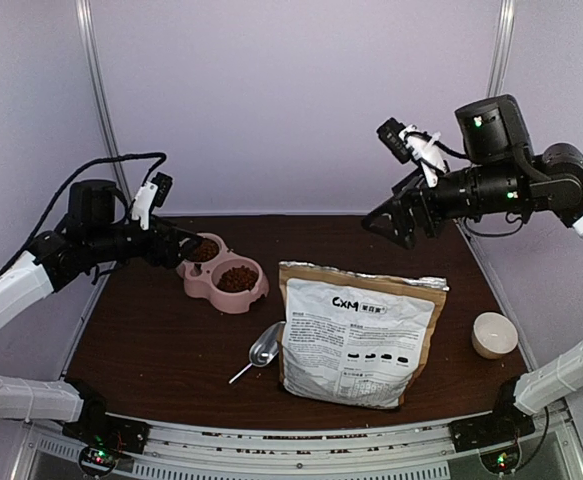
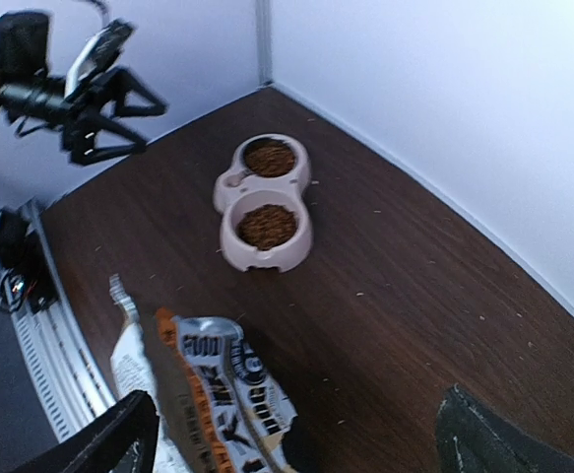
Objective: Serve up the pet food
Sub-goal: Press the seal on the pet food bag, then reset both arms
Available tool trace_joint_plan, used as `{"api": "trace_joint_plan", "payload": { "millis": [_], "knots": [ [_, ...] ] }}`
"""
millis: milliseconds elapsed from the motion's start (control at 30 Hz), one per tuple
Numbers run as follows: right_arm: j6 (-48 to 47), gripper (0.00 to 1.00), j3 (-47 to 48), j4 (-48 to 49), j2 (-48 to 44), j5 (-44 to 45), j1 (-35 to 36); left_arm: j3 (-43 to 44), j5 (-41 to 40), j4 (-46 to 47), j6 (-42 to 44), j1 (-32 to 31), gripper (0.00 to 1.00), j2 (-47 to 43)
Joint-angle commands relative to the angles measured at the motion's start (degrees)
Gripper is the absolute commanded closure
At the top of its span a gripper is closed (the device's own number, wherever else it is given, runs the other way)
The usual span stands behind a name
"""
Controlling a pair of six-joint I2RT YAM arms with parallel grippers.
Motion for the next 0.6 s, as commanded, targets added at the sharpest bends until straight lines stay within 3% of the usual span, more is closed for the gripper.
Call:
{"api": "trace_joint_plan", "payload": {
  "millis": [0,200,367,433,567],
  "knots": [
    [9.7,0.00,-4.1,7.0,-0.7,-0.3,-11.2,2.5,-5.3,6.9,-7.9,4.0,0.10,3.9],
    [14.6,0.00,-23.2,18.1,-6.0,-3.9,-29.9,-1.6,-5.4,9.6,-9.8,15.7,0.11,6.4],
    [15.3,0.00,-36.1,26.6,-8.9,-3.5,-44.4,-8.4,-5.4,13.7,-10.4,29.4,0.10,3.3],
    [15.7,0.00,-40.8,30.3,-10.6,-2.5,-48.8,-11.8,-9.9,15.5,-10.1,33.1,0.08,0.8],
    [17.2,0.00,-53.6,45.5,-18.2,-2.9,-55.1,-20.7,-19.7,22.1,-9.1,34.0,0.05,-5.7]
  ]
}}
